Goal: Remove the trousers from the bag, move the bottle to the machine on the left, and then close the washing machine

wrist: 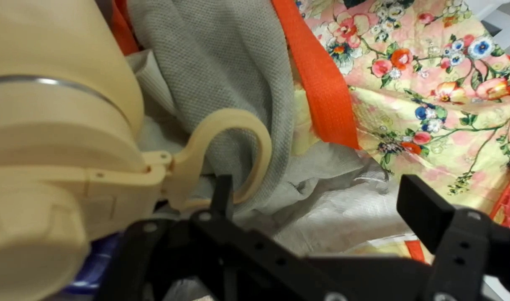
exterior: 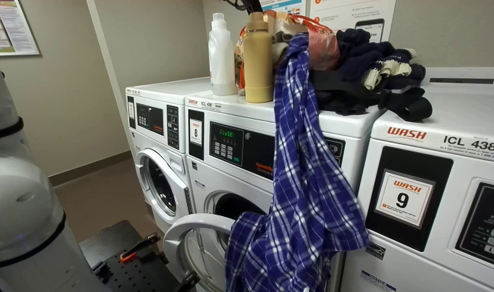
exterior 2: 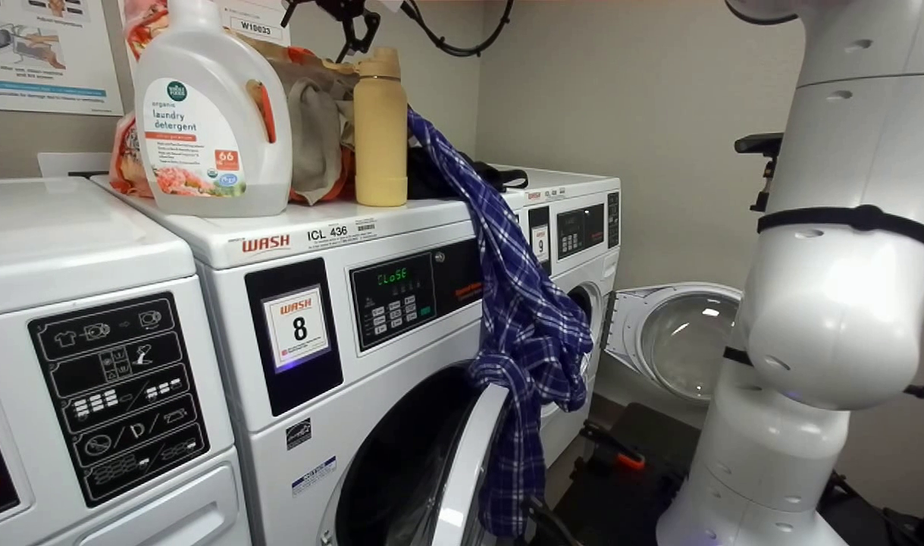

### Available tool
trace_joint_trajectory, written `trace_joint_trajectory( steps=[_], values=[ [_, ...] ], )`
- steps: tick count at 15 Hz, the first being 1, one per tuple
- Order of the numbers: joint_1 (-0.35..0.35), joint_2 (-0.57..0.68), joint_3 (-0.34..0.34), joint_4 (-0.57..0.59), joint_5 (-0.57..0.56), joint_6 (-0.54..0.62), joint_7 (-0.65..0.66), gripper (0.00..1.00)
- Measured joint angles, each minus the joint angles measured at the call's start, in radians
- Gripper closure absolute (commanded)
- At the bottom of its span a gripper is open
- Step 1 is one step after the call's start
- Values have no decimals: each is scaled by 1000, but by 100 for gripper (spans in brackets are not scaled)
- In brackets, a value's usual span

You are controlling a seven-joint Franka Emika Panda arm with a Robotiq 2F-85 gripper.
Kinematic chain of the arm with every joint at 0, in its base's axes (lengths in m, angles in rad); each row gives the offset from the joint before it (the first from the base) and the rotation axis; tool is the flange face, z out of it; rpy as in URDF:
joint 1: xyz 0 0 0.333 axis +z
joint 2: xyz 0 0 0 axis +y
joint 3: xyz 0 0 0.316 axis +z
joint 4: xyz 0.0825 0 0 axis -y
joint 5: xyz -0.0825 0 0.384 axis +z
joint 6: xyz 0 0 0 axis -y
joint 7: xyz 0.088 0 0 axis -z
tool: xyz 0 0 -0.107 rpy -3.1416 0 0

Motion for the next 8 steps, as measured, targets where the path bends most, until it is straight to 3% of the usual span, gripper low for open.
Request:
trace_joint_trajectory(
  steps=[8],
  values=[
    [7,46,0,89,-42,-153,86,0]
  ],
)
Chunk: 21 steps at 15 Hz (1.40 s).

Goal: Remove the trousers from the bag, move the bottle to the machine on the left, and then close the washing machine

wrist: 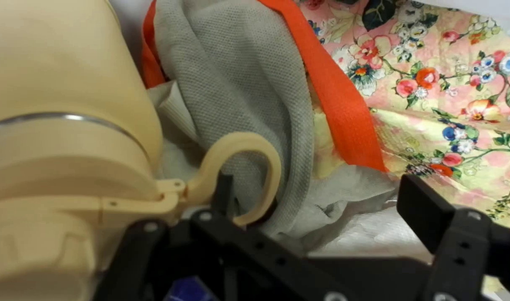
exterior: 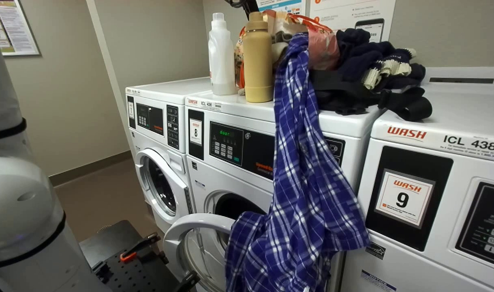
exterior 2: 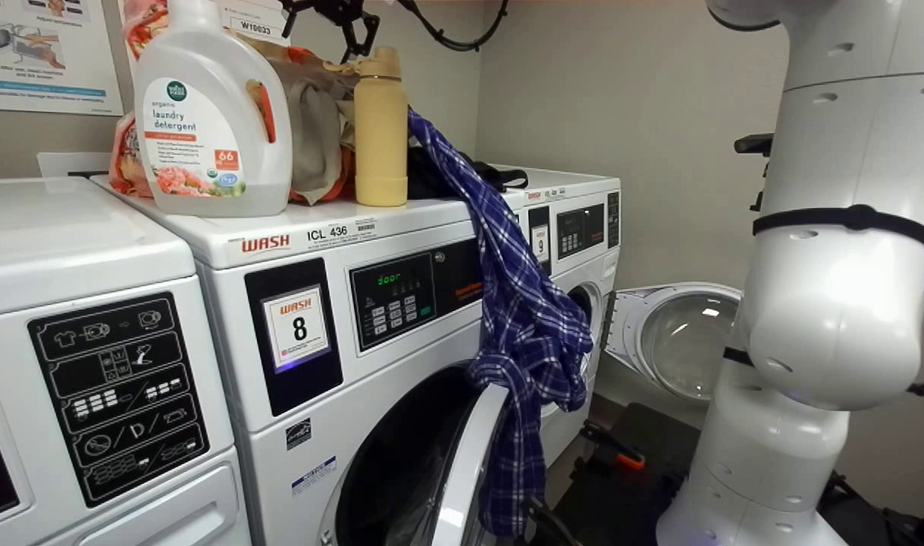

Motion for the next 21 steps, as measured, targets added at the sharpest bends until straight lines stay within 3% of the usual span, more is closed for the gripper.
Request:
trace_joint_trajectory(
  steps=[1,2,11,13,21],
  values=[
    [0,7,0,12,0,-12,10,8],
    [0,12,0,20,0,-21,14,26],
    [-2,34,-4,58,0,-80,30,95],
    [-2,36,-6,60,0,-87,30,100],
    [-4,32,-20,84,4,-101,100,98]
  ],
)
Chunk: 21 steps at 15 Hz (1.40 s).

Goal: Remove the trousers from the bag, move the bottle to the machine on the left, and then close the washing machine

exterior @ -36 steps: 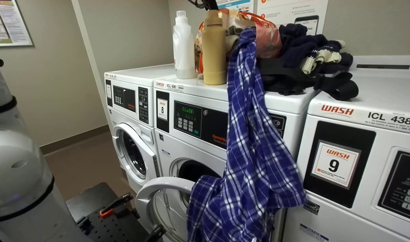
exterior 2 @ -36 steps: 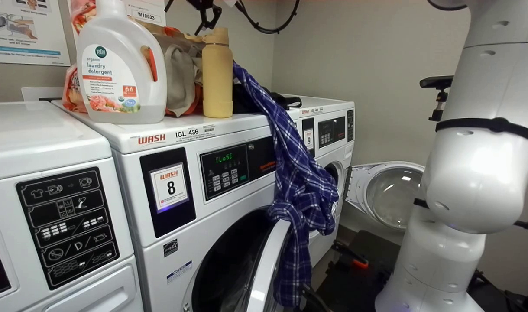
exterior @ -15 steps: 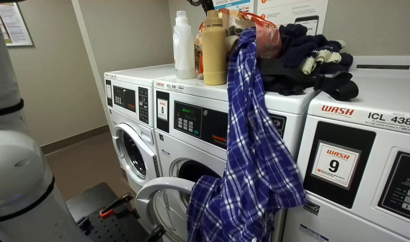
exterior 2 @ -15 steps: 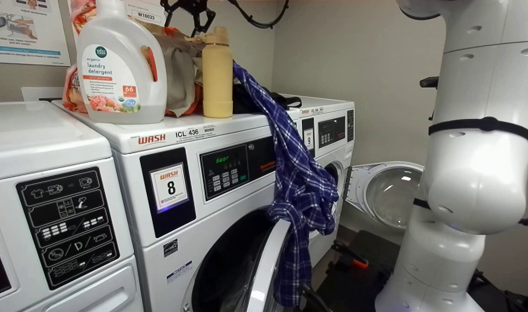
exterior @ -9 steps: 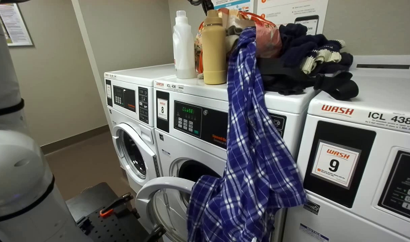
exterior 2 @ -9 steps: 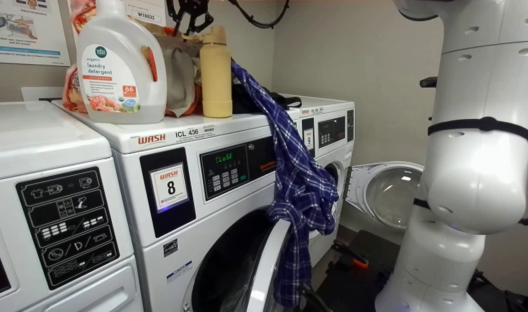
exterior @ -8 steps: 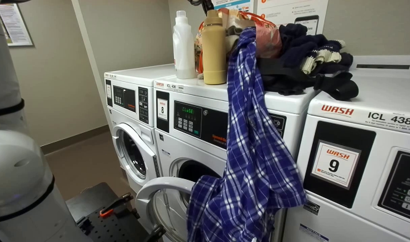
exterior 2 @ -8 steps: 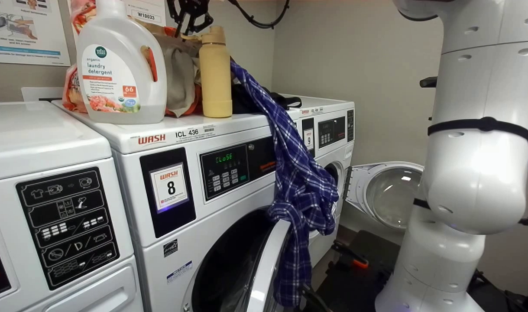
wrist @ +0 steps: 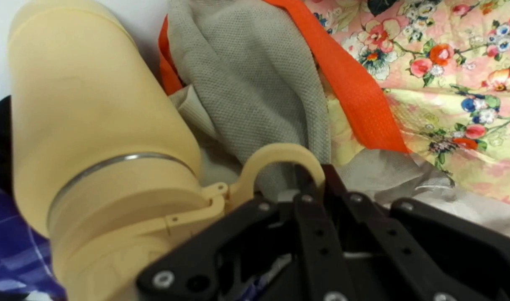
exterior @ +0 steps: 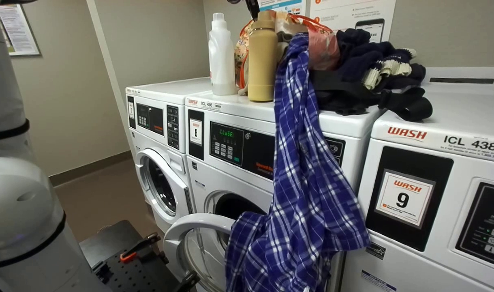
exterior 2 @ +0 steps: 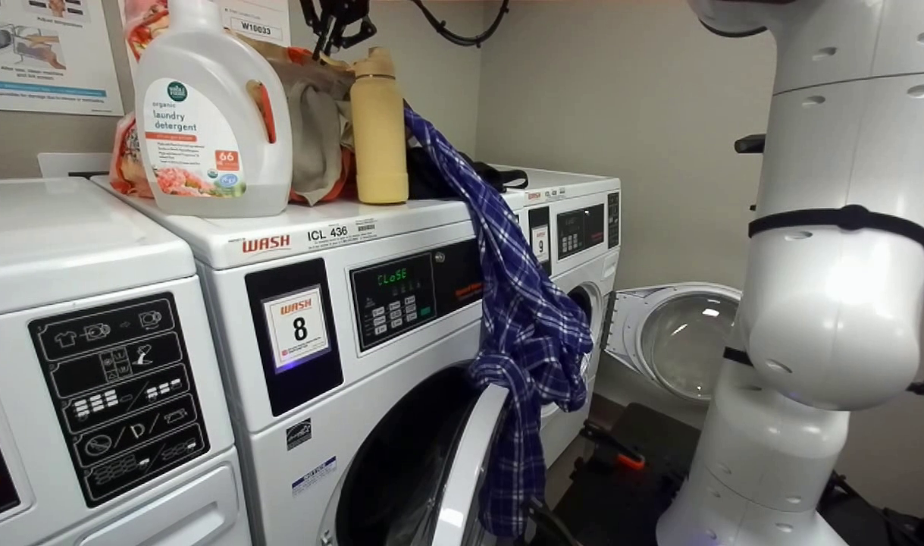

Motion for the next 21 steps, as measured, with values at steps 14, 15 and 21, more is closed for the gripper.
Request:
trace_joint_trajectory(
  steps=[14,15,21],
  values=[
    [-48,-169,-51,-30,51,2,86,98],
    [-48,-186,-53,-34,51,2,86,98],
    [-44,-308,-38,-76,44,-51,87,98]
  ],
)
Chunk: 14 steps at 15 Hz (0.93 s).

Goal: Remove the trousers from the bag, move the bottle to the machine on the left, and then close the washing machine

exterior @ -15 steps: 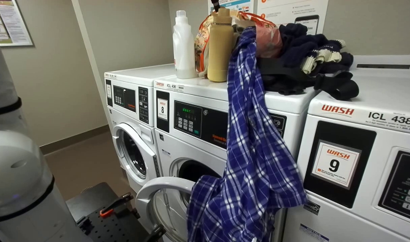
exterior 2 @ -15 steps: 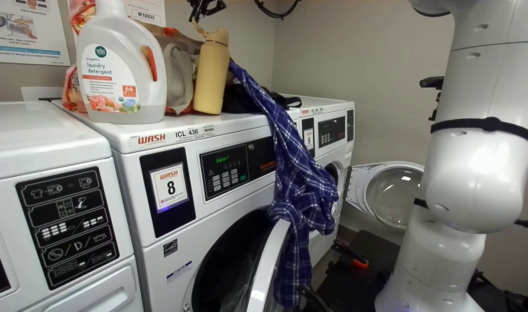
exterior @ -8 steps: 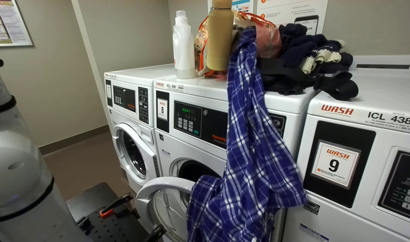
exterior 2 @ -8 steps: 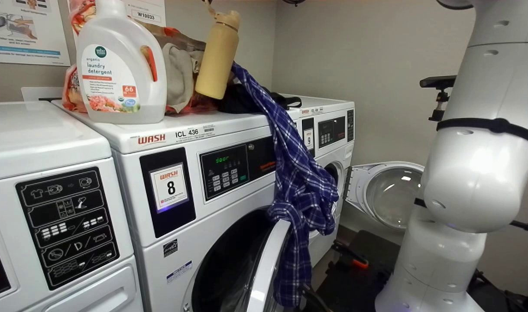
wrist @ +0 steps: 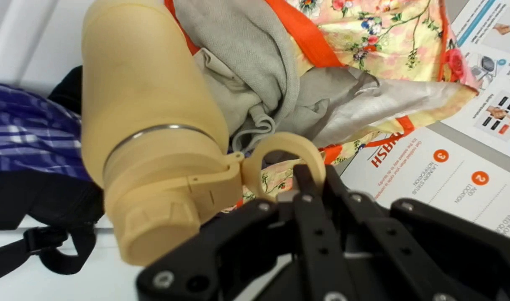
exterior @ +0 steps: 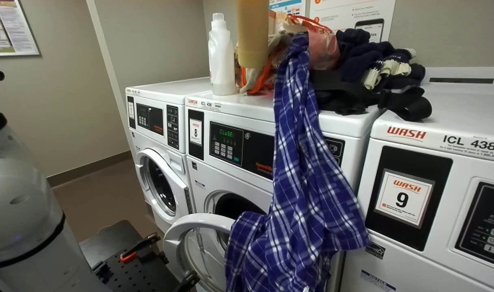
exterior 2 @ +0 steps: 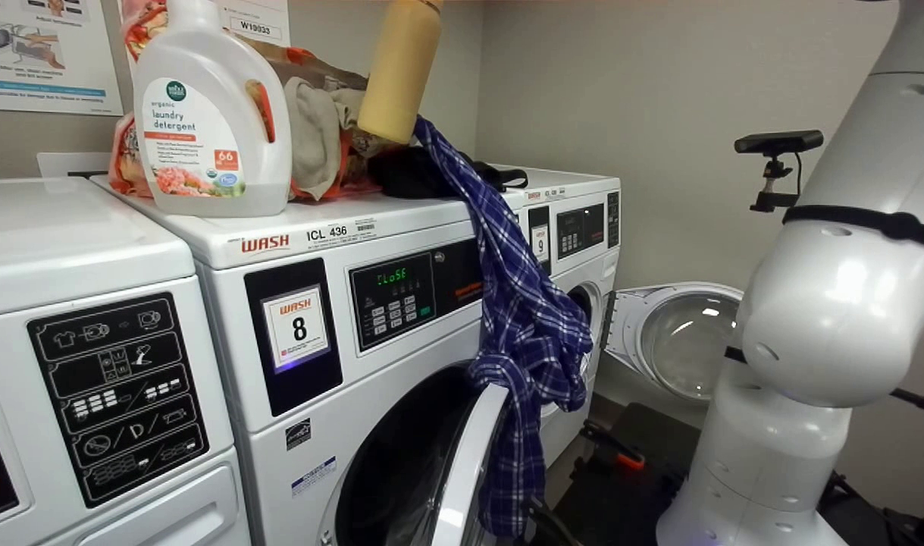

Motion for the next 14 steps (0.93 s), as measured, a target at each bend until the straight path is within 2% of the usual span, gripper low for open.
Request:
trace_joint_trajectory(
  steps=[8,14],
  values=[
    [12,-102,100,-56,-26,-207,-3,98],
    [49,-66,202,-104,-27,-214,-12,98]
  ],
)
